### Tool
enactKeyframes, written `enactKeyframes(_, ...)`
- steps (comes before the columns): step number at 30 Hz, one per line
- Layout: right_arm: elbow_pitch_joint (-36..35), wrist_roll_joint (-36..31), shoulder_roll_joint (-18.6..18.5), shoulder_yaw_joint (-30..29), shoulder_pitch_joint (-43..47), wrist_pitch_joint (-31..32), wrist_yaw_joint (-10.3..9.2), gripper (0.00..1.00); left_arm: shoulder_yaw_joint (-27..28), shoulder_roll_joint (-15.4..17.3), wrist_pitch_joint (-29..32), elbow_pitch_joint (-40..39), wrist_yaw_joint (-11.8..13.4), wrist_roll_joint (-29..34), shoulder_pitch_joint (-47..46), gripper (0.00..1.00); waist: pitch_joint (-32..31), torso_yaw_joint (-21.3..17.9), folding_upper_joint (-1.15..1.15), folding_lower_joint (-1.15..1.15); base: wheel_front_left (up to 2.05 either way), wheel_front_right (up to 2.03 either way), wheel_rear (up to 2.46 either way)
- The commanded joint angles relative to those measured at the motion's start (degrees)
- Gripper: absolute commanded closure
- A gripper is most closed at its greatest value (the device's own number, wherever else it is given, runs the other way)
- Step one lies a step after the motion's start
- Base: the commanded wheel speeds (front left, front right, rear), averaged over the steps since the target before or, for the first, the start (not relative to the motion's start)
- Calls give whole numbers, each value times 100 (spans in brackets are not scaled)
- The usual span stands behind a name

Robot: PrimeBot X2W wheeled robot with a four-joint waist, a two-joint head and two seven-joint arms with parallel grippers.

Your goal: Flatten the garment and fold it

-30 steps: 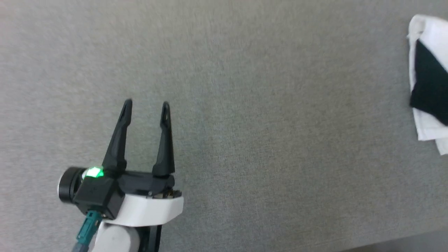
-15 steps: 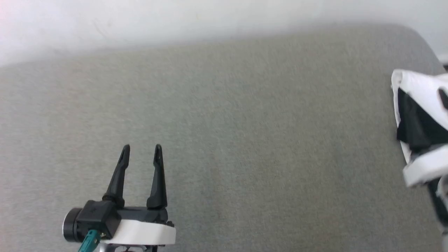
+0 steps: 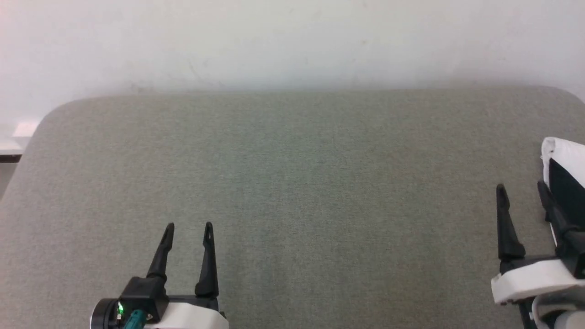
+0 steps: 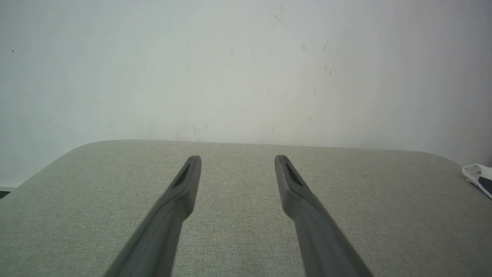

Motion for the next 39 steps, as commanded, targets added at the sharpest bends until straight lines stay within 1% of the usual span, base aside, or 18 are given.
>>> enactKeyframes(1, 78, -60, 25, -46, 114, -78, -12, 0, -9, -37, -28, 78, -28, 2, 29, 0, -54, 84, 0, 1, 0, 0, 0)
enactKeyframes(3, 213, -120, 44, -89, 214, -176, -12, 0, -20, -78, -29, 213, -44, -10, 40, 0, -41, 111, 0, 1, 0, 0, 0)
enactKeyframes(8, 507, 121, 51, -47, 303, -332, -12, 0, 77, -182, -32, 279, -29, 10, 81, 0, 41, 111, 0, 1, 0, 0, 0)
enactKeyframes(18, 656, 120, 52, 5, 168, -443, -12, 0, 281, -302, -33, 162, -83, 336, 43, 0, 143, 112, 0, 1, 0, 0, 0)
enactKeyframes(19, 649, 94, 33, 11, 242, -392, 0, 100, 264, -302, -4, 183, -56, 325, 3, 100, 143, 111, 0, 1, 0, 0, 0)
enactKeyframes(23, 647, 91, 28, 26, 253, -368, 1, 100, 259, -305, 6, 185, -56, 320, -4, 100, 144, 111, 0, 2, 0, 0, 0)
enactKeyframes(39, 612, 83, 31, 144, 208, -219, -1, 100, 431, -390, 193, 212, -224, 492, -63, 100, 115, 103, 0, 1, 0, 0, 0)
